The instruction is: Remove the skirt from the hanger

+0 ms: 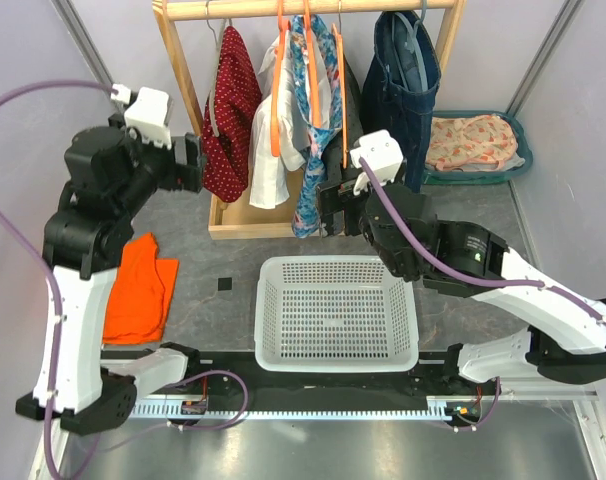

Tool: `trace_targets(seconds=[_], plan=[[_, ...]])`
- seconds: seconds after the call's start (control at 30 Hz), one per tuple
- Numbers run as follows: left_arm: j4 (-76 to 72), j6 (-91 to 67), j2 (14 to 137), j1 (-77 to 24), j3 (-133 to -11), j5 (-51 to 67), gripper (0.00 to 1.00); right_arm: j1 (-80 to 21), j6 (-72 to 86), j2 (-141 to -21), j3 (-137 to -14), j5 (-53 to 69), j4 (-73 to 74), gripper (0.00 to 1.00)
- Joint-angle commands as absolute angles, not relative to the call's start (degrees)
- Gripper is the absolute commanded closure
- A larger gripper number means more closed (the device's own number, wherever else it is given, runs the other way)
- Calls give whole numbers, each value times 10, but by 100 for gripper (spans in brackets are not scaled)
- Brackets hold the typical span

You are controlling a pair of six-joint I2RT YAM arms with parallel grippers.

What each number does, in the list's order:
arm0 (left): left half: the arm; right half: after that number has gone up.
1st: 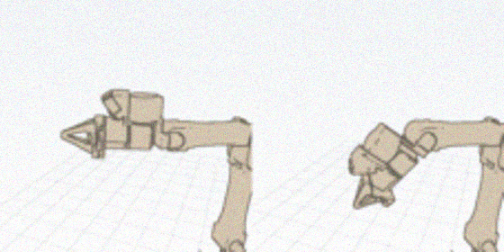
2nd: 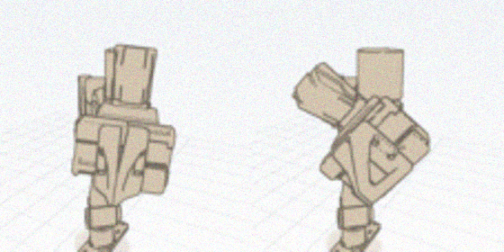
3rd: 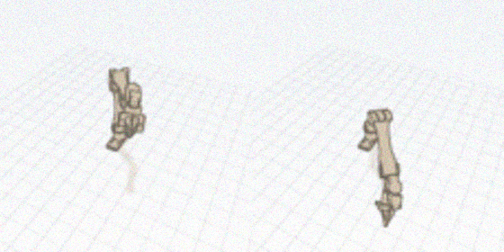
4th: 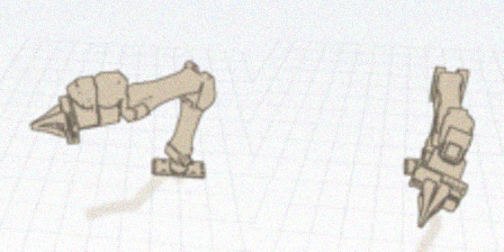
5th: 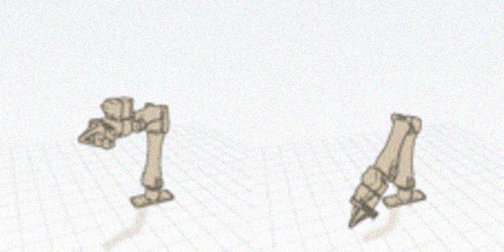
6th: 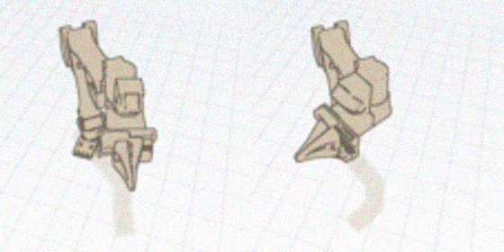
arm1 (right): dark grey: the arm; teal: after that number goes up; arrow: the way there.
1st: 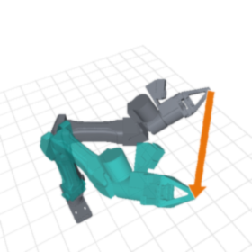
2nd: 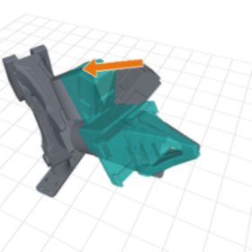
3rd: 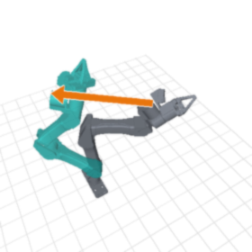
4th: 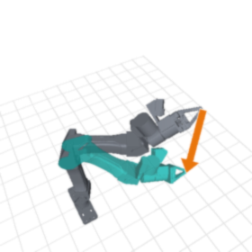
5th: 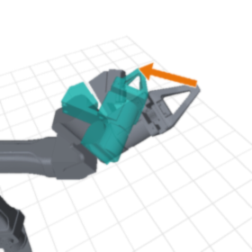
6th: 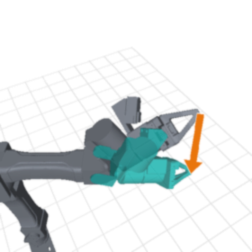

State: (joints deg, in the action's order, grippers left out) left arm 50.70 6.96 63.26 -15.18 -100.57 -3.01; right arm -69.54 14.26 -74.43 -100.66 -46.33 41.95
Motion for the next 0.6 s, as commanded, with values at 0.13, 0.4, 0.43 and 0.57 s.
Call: trace_targets(seconds=[0.13, 0.4, 0.43, 0.57], plan=[[399, 5, 746, -150, -1171, 15, 0, -697, 168, -716, -949, -444, 375, 2], [360, -43, 866, -150, -1324, 18, 2, -697, 186, -703, -910, -430, 363, 2], [354, -43, 881, -150, -1327, 15, 2, -696, 186, -701, -906, -430, 360, 2], [345, -45, 929, -150, -1356, 3, 4, -696, 190, -694, -889, -428, 348, 2]])
